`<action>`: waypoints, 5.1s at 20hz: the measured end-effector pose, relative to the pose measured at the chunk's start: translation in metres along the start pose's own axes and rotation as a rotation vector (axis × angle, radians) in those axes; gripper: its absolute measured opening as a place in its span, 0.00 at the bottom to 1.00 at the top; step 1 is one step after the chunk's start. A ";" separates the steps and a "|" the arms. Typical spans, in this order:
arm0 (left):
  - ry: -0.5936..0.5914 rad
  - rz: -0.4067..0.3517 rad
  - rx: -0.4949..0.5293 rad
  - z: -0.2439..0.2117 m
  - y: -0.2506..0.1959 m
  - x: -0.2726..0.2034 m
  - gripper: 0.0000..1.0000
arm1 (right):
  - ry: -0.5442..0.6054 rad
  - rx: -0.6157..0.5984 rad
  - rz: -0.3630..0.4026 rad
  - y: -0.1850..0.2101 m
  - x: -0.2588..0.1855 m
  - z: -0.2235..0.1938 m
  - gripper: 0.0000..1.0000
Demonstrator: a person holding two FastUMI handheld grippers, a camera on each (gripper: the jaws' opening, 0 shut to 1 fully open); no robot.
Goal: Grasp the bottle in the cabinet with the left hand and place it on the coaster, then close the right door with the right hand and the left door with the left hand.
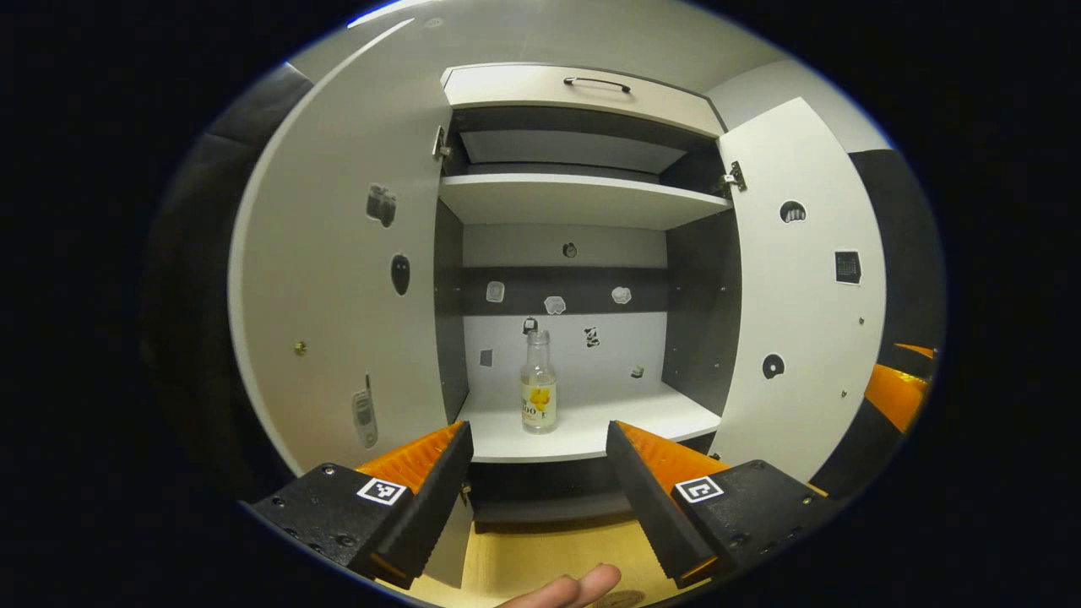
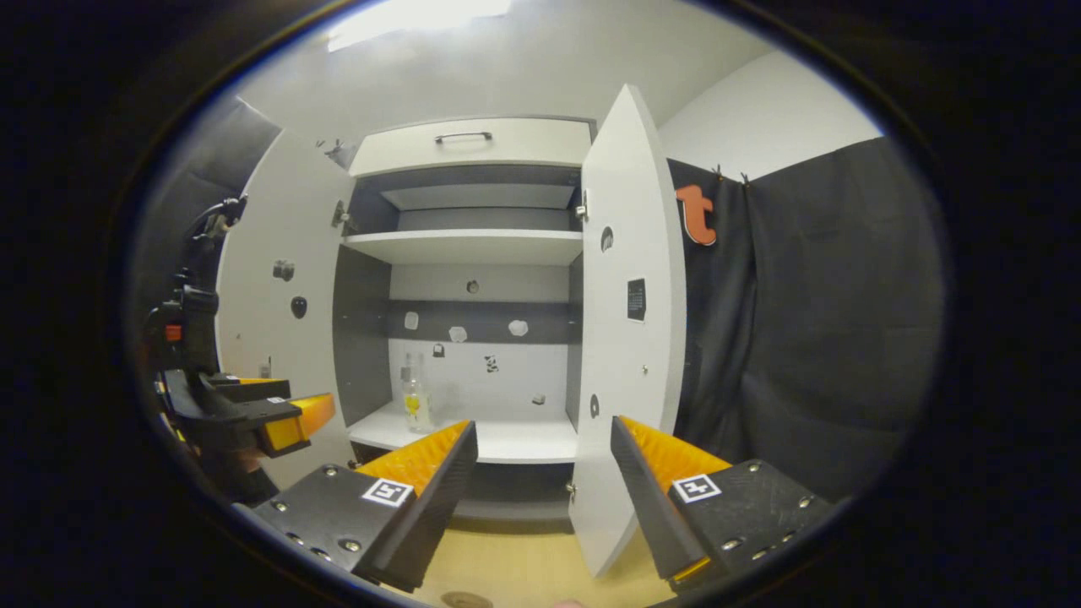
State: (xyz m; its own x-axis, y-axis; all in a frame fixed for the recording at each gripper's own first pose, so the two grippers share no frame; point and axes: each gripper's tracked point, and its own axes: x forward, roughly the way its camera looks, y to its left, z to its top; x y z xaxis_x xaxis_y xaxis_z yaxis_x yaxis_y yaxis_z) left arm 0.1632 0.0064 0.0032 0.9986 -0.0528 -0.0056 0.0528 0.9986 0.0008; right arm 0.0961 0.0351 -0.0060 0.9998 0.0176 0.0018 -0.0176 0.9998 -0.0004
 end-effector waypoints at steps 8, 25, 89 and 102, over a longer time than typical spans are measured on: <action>-0.021 -0.024 -0.009 0.004 -0.013 0.084 1.00 | -0.009 0.014 0.002 -0.005 0.019 0.001 0.95; 0.083 0.125 -0.012 -0.072 0.033 0.289 1.00 | -0.016 -0.036 -0.019 -0.018 0.016 -0.008 0.96; 0.235 -0.399 0.034 -0.382 -0.144 -0.085 0.80 | 0.062 0.104 -0.110 -0.092 -0.088 -0.066 0.94; 0.236 -0.462 0.148 -0.399 -0.146 -0.069 0.84 | 0.134 0.075 -0.098 -0.078 -0.059 -0.093 0.96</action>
State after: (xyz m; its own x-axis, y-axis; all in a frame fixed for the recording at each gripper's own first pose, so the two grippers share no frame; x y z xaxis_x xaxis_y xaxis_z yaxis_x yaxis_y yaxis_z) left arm 0.0844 -0.1357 -0.3957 0.8438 -0.4675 -0.2637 0.5032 0.8599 0.0860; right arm 0.0388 -0.0436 -0.0988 0.9879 -0.0753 -0.1354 0.0851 0.9941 0.0679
